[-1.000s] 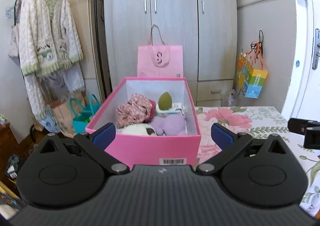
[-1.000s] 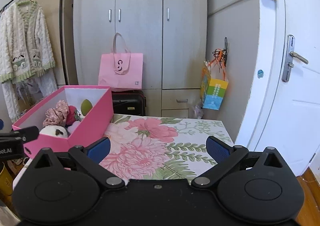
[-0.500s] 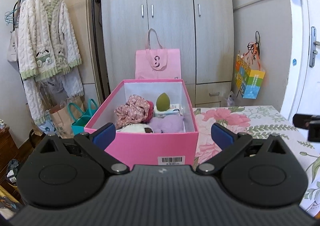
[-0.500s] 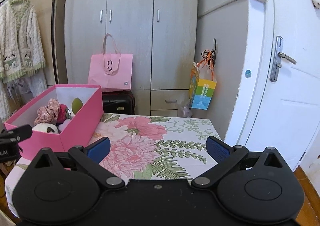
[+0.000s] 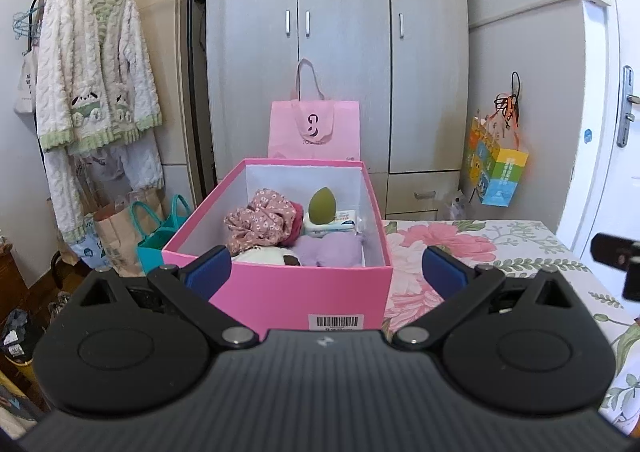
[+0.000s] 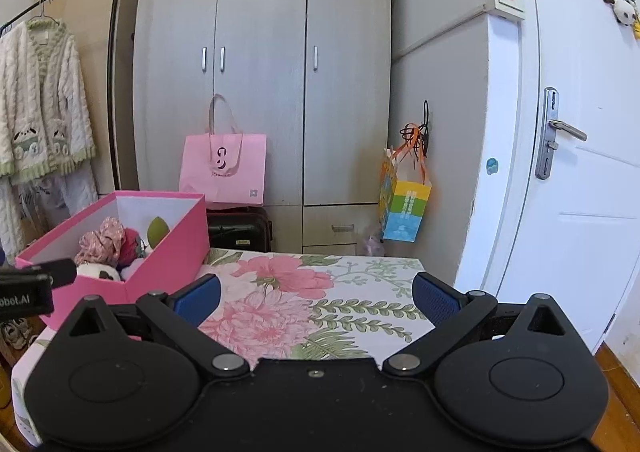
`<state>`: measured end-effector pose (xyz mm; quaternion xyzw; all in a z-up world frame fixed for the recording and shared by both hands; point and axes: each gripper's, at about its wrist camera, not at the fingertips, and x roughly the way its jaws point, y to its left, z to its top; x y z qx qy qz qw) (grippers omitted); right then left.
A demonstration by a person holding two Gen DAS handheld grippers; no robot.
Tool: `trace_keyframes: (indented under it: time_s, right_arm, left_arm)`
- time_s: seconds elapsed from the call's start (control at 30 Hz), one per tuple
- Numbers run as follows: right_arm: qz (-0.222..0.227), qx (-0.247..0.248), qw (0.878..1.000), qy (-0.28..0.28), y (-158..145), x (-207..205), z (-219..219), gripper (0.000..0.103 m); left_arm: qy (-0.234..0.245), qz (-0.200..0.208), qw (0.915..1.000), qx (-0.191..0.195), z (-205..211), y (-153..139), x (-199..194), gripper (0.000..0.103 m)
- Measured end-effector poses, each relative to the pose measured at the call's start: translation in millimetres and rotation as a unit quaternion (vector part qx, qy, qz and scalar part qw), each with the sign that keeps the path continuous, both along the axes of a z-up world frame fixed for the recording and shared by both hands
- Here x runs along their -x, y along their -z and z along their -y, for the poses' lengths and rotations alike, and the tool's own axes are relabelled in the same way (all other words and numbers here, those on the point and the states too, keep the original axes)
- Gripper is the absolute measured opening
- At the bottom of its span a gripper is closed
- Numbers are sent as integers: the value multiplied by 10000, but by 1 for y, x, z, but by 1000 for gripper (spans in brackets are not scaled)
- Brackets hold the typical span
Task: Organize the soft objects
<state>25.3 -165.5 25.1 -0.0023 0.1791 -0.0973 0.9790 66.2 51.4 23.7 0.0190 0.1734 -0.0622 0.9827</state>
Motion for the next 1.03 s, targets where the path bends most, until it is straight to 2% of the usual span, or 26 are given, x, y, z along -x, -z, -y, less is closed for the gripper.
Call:
trace_keyframes:
  time_s: [0.17,0.37,1.03]
  right_arm:
    - [6,-64,10000,-71,3,2,-1,103]
    - [141,49,9999,74,1,6,-5,103]
    - [64,79,9999,79,1,6,-5,103]
  left_arm:
    - [-3,137,9999,-103,2,0,3,103]
    - [-30,103,9999,-113,2,0,5,103]
    - [-18,57,9999,-143,3,0,9,103]
